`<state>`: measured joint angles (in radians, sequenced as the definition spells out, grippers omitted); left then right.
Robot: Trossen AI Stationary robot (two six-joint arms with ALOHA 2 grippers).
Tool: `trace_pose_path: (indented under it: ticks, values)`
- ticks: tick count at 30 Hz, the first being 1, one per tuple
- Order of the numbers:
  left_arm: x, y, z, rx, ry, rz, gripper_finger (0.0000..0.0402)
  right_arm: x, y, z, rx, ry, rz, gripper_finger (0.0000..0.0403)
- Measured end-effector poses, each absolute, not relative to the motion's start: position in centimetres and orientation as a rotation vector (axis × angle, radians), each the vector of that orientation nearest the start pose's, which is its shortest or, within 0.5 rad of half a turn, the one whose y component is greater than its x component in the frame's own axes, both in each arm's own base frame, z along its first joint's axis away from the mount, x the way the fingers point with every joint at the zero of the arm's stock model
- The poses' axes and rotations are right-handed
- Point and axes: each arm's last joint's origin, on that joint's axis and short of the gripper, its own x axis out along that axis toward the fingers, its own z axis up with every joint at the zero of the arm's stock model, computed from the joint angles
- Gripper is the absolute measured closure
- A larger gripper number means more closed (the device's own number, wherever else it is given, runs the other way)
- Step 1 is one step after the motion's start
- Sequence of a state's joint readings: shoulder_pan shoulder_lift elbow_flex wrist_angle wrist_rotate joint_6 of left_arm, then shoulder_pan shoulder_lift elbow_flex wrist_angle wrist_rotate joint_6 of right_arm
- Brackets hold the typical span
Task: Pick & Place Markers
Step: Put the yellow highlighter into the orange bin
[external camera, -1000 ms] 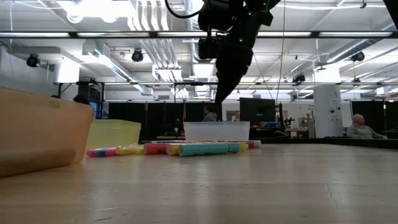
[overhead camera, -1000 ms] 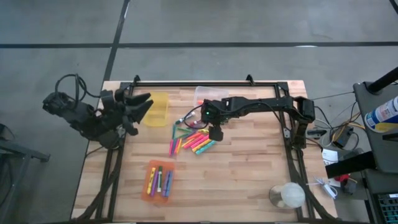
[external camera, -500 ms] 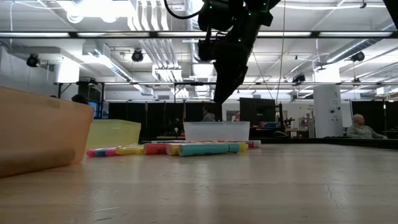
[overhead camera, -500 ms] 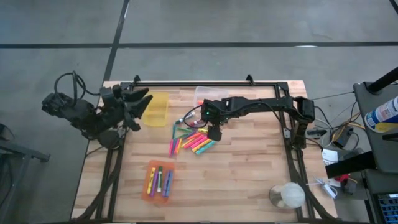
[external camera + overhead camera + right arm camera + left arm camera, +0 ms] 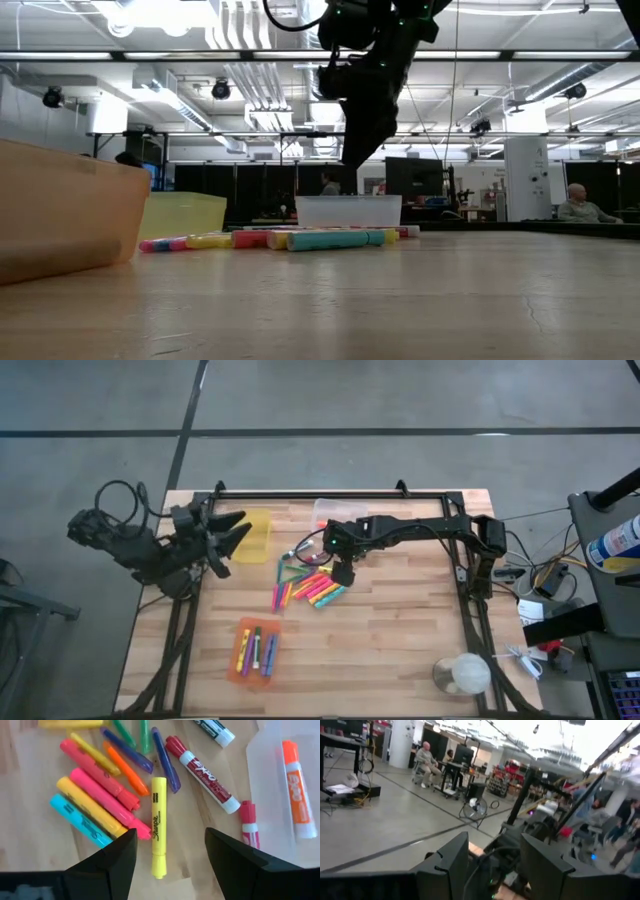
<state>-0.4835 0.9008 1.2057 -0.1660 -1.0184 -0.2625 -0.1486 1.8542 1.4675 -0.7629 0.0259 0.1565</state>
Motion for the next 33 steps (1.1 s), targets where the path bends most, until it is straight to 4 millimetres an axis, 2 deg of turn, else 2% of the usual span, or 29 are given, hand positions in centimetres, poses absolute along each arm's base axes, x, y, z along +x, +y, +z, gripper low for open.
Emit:
trace_pose_path:
  ticks: [7, 14, 28, 33]
  values:
    - [14.4, -4.9, 44.9, -0.350, -0.136, 0.457, 0.0229, 38.0, -5.8, 23.0, 0.256, 1.106, -0.269, 0.0177]
    - [13.7, -4.6, 45.1, -0.336, -0.134, 0.428, 0.0229, 37.8, -5.5, 22.4, 0.181, 1.137, -0.153, 0.0177]
    - [13.7, -4.6, 45.1, -0.366, -0.140, 0.426, 0.0229, 35.8, -5.4, 17.7, 0.181, 1.227, -0.148, 0.0177]
    - [13.7, -4.6, 45.1, -0.364, -0.137, 0.427, 0.0229, 35.3, -5.4, 16.7, 0.183, 1.241, -0.149, 0.0177]
